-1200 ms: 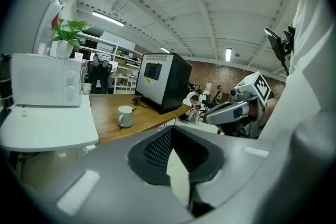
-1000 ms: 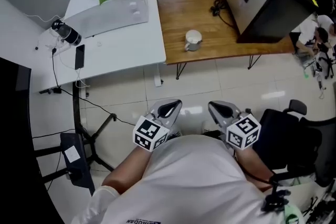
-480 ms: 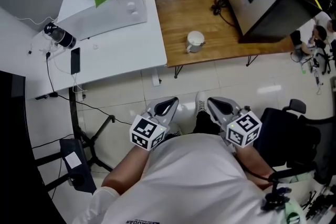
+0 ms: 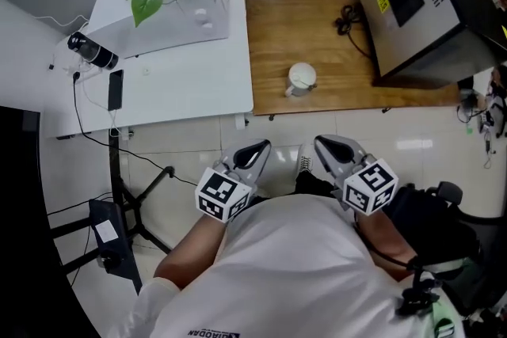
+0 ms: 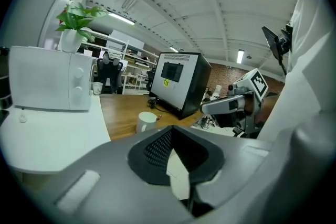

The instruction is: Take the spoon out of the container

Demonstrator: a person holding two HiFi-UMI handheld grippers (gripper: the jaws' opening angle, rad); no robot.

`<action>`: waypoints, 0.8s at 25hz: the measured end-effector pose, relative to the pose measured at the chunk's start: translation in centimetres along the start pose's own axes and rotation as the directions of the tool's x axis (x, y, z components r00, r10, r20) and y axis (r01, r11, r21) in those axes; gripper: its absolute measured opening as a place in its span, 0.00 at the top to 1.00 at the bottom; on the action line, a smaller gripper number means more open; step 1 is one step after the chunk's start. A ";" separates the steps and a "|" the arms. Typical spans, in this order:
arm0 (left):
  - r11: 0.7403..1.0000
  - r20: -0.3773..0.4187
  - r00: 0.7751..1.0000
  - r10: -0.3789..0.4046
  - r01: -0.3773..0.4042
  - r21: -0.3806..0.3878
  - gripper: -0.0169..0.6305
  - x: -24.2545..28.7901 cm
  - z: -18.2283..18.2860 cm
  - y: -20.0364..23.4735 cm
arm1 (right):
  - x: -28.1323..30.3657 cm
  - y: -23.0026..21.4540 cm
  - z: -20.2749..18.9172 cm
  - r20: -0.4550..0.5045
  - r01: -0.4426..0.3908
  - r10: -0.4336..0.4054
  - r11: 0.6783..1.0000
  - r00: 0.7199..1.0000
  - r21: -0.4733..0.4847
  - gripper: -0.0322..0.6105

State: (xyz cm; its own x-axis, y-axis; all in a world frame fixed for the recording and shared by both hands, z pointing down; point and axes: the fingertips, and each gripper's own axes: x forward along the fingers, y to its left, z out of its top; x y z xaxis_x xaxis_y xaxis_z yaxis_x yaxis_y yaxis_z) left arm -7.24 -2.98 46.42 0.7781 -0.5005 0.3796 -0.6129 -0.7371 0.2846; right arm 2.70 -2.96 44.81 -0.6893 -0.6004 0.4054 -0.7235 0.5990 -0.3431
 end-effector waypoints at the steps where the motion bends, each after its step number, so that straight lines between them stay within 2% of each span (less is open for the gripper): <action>1: 1.000 0.002 1.000 0.013 -0.013 -0.003 0.97 0.9 0.6 0.3 | 0.1 -1.0 0.5 -0.003 -0.009 0.009 1.000 1.000 -0.005 0.94; 9: 0.993 0.007 0.993 0.116 -0.115 -0.033 0.97 7.2 4.4 2.5 | 0.6 -8.4 3.6 -0.042 -0.083 0.080 0.995 0.996 -0.053 0.94; 15: 0.980 0.015 0.981 0.194 -0.193 -0.041 0.97 9.9 5.6 3.9 | 1.3 -11.5 3.8 -0.083 -0.149 0.142 0.985 0.986 -0.089 0.94; 20: 0.982 -0.011 0.983 0.185 -0.185 -0.045 0.97 10.4 5.3 4.3 | 2.2 -12.1 3.7 -0.106 -0.152 0.140 0.982 0.984 -0.110 0.94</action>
State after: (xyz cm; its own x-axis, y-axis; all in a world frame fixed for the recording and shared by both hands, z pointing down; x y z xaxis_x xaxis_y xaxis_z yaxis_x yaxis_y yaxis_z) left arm -1.02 -13.79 46.90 0.6496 -0.6231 0.4356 -0.7521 -0.6104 0.2485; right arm 9.78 -13.50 46.75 -0.7762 -0.4509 0.4406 -0.6020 0.7377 -0.3056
